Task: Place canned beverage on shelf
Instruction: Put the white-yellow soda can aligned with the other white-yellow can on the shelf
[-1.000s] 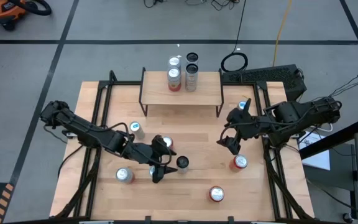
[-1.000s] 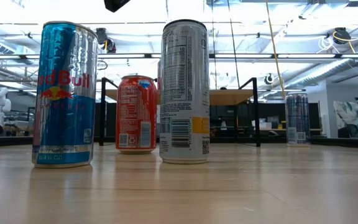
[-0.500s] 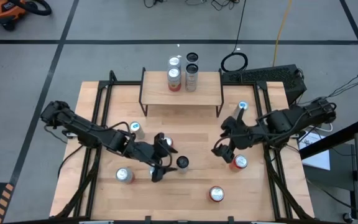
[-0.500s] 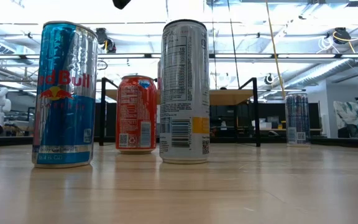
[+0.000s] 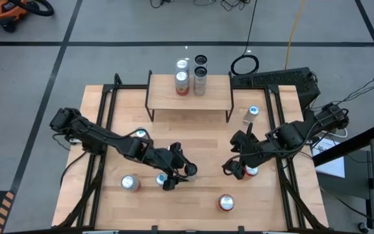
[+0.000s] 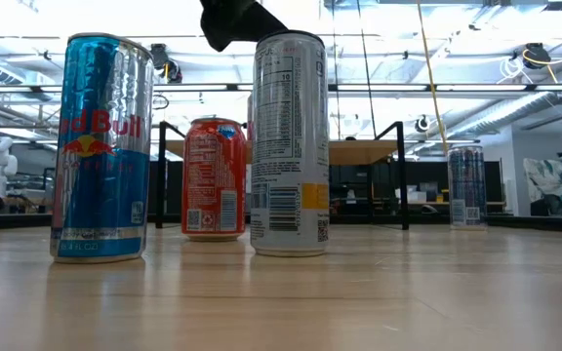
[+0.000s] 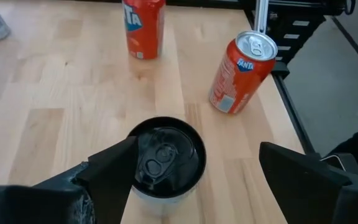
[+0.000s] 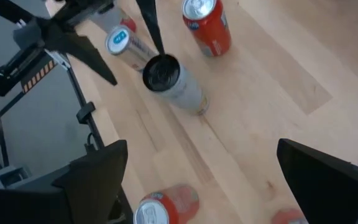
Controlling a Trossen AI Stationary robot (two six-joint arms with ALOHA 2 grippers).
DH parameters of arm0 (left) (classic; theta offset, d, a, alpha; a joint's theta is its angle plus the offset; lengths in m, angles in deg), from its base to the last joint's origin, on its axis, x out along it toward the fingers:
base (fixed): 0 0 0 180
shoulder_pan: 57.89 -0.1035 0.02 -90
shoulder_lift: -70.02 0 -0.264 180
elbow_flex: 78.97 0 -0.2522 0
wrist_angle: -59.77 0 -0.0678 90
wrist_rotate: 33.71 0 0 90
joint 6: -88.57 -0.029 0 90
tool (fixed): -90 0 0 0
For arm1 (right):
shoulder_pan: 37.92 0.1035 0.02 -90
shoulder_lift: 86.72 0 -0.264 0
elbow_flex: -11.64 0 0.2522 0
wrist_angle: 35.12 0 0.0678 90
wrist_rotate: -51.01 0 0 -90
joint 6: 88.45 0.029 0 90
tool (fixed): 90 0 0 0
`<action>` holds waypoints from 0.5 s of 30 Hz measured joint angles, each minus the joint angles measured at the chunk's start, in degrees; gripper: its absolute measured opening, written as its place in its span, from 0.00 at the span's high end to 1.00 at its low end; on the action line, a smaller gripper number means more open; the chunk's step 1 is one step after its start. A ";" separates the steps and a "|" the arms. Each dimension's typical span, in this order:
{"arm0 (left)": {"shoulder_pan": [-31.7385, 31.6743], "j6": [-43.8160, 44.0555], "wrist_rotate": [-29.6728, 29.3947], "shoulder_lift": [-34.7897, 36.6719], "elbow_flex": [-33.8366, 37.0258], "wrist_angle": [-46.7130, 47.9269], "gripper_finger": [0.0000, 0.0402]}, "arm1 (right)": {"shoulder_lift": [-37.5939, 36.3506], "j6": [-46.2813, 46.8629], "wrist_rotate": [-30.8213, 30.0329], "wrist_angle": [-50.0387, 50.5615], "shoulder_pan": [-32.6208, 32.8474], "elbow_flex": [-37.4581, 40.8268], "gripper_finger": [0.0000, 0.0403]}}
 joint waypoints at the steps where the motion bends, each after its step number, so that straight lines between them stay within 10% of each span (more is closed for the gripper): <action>1: -0.19 -0.22 -0.09 -0.34 0.00 -0.19 0.16 | 0.00 0.10 -0.02 0.26 0.18 0.00 0.03; 15: -1.96 -2.52 0.03 -5.40 0.02 0.00 0.16 | 0.00 -0.30 -2.06 1.92 0.37 0.00 0.03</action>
